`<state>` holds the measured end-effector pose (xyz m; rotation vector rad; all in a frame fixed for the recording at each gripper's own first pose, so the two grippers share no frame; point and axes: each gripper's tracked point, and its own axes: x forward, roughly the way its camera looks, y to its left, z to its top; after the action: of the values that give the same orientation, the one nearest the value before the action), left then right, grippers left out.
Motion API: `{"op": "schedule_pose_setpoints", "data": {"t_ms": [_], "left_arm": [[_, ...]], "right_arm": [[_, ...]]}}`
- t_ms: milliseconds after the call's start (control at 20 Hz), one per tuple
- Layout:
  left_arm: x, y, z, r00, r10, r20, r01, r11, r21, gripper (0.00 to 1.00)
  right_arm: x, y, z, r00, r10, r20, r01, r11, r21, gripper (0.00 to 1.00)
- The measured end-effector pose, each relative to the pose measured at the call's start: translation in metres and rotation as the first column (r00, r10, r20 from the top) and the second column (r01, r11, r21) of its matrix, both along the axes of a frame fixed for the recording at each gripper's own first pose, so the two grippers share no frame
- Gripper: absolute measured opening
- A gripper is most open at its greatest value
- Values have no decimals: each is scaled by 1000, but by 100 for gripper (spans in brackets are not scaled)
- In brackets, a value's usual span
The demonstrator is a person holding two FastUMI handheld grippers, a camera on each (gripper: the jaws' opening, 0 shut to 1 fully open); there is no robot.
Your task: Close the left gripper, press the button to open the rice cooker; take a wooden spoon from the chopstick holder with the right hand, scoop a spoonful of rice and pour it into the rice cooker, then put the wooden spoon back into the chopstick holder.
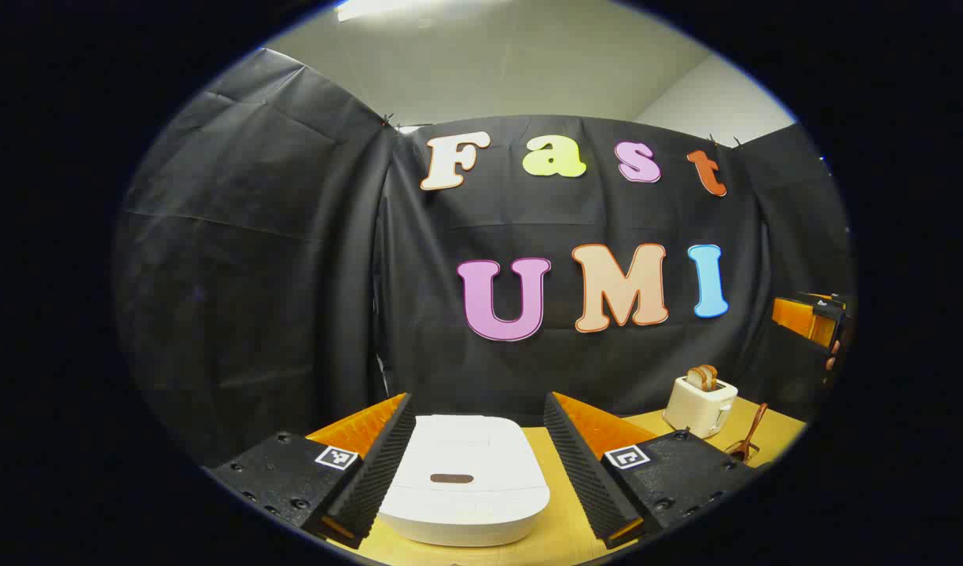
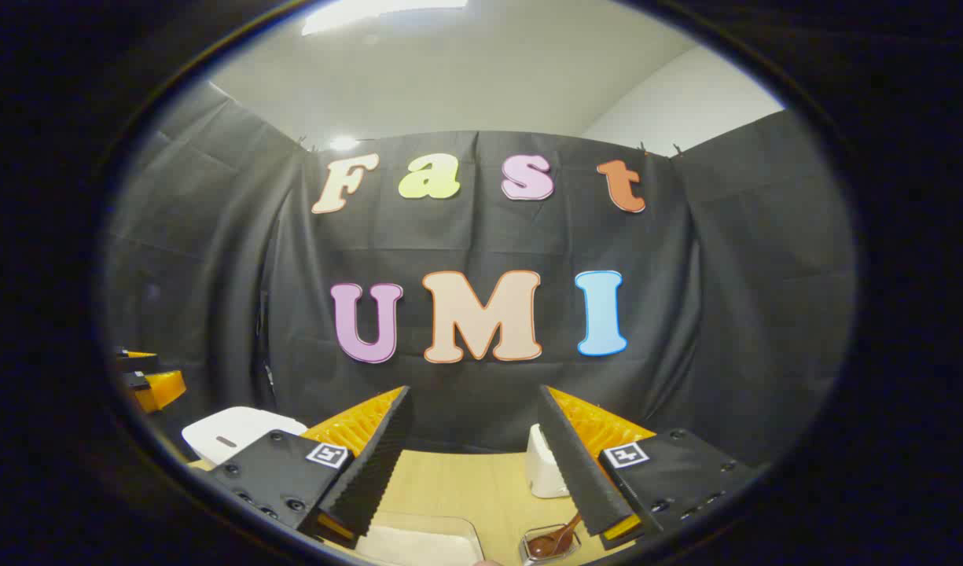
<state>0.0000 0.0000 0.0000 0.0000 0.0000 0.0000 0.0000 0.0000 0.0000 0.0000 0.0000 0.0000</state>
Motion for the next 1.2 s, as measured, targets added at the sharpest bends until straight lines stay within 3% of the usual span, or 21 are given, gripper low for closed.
{"op": "schedule_pose_setpoints", "data": {"t_ms": [750, 1100, 1200], "left_arm": [[-7, 3, -1, 1000, 22, -12, -22, 1000, 12, 98], [-2, -2, -3, 1000, -5, -18, 5, 1000, 0, 98], [1, 1, -6, 1000, -7, -27, 6, 1000, -16, 93]], "right_arm": [[0, -1, -6, 1000, 19, -12, -19, 1000, 8, 100], [1, -3, -5, 1000, 17, -13, -16, 1000, 12, 100], [2, -2, -4, 1000, 17, -13, -16, 1000, 11, 97]]}}
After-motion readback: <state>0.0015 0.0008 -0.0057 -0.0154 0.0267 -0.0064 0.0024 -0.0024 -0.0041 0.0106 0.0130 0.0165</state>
